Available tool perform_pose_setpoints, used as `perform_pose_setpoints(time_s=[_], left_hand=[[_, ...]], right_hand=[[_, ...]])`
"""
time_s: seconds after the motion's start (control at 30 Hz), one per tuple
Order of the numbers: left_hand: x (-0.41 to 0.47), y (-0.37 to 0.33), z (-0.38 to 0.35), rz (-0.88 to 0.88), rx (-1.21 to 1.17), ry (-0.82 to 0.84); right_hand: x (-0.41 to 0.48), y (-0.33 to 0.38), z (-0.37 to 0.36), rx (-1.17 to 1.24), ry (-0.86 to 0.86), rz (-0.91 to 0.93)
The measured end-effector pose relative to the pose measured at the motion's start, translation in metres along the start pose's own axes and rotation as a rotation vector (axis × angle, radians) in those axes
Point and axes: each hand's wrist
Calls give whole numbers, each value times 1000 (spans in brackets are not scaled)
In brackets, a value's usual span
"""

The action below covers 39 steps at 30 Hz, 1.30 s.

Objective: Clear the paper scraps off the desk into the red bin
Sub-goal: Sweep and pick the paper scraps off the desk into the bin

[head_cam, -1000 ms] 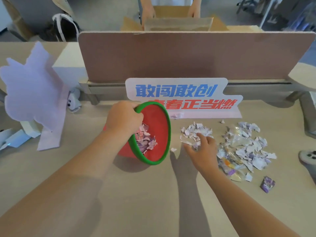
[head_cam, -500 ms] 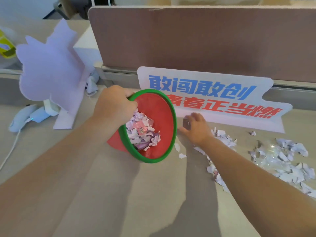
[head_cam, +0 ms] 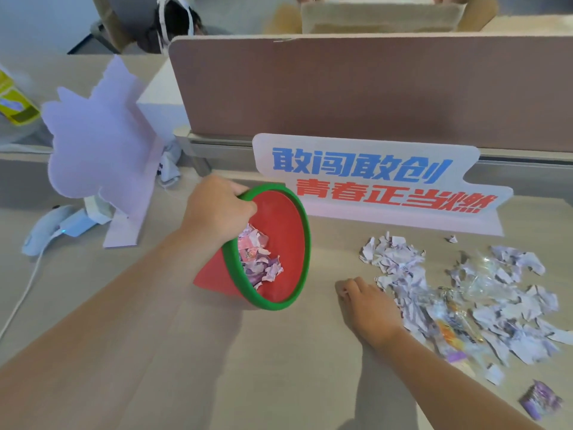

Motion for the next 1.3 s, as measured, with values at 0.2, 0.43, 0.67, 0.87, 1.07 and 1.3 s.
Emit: perform_pose_setpoints(time_s=[0.2,0.43,0.67,0.87,1.07,1.3], left_hand=[[-8,-11,-4,-46,-6,74],[-14,-35,-20,-150,57,138],[-7,-37,-21,-58,-9,134],[-1,-35,-24,-3,-70,121],[-4,-26,-21,-31,-90,66],[-6,-17,-15,28,-146,41]], right_hand=[[8,42,48,485,-114,-554],[32,106,91,570,-163,39],[26,31,95,719,-407,-302],[55,-45,44,252,-34,-521],[54,-40,11,-109,43,-385],[43,-37,0,50,-220,-263]])
Point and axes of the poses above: each hand's wrist, its own x-axis towards the middle knuckle, its own z-axis out of the back of the hand, y = z × x, and after that the axes turned 4 degrees about -z, right-handed
